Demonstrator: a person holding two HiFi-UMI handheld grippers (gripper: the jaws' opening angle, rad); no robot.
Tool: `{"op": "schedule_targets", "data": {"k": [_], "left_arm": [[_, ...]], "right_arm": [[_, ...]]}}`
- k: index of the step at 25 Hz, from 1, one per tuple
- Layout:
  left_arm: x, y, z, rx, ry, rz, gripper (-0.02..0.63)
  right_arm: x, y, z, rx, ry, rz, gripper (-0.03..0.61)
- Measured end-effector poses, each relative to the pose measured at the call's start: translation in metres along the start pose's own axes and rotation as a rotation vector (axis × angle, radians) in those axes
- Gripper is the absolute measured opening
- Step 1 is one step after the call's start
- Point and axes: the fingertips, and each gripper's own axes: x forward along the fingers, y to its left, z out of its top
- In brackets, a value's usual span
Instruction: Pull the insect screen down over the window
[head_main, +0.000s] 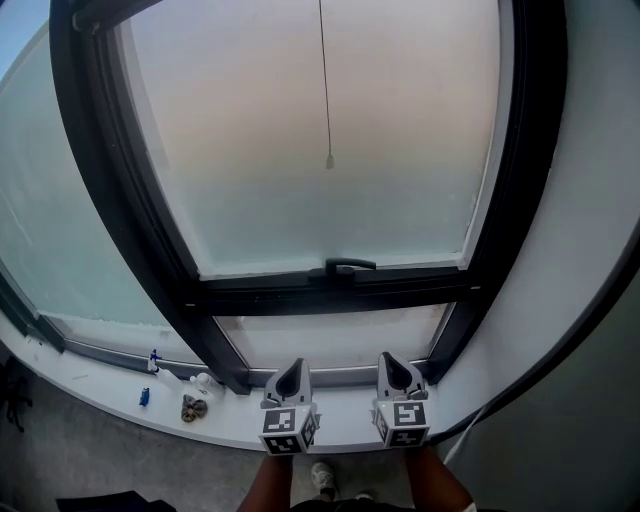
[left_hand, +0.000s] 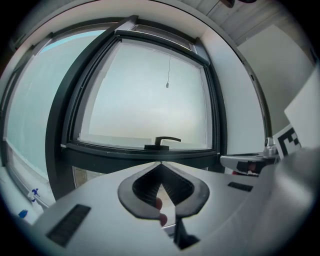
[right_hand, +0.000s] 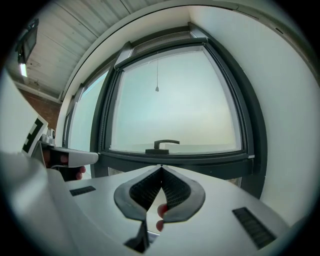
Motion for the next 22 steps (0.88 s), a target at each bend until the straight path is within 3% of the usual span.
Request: {"op": "schedule_targets", "data": {"k": [11, 22], "left_arm": [[0.078, 0.048, 0.024, 0.045, -0.028, -0.067, 0.002], [0.12, 0.051, 0.05, 0.066, -0.074, -0.153, 0.003]], "right_arm": [[0.081, -0.003, 0.014, 0.004, -0.004, -0.053, 0.003], [0.114, -0.019, 0.024, -0.001, -0.035, -0.135, 0.002]]}}
